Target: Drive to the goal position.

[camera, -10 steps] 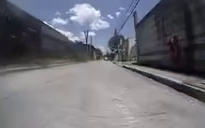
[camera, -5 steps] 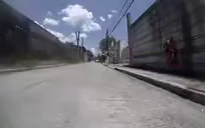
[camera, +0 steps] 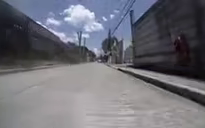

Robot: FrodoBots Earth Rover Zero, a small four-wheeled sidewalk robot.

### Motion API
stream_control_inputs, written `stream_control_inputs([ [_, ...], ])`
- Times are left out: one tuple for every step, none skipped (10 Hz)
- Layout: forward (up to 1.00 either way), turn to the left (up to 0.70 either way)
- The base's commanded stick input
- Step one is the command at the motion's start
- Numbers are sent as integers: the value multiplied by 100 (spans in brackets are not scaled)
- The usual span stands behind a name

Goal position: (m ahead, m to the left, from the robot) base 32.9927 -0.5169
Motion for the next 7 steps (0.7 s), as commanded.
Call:
stream_control_inputs([
  [85,0],
  [85,0],
  [85,0],
  [85,0],
  [85,0],
  [85,0],
  [85,0],
])
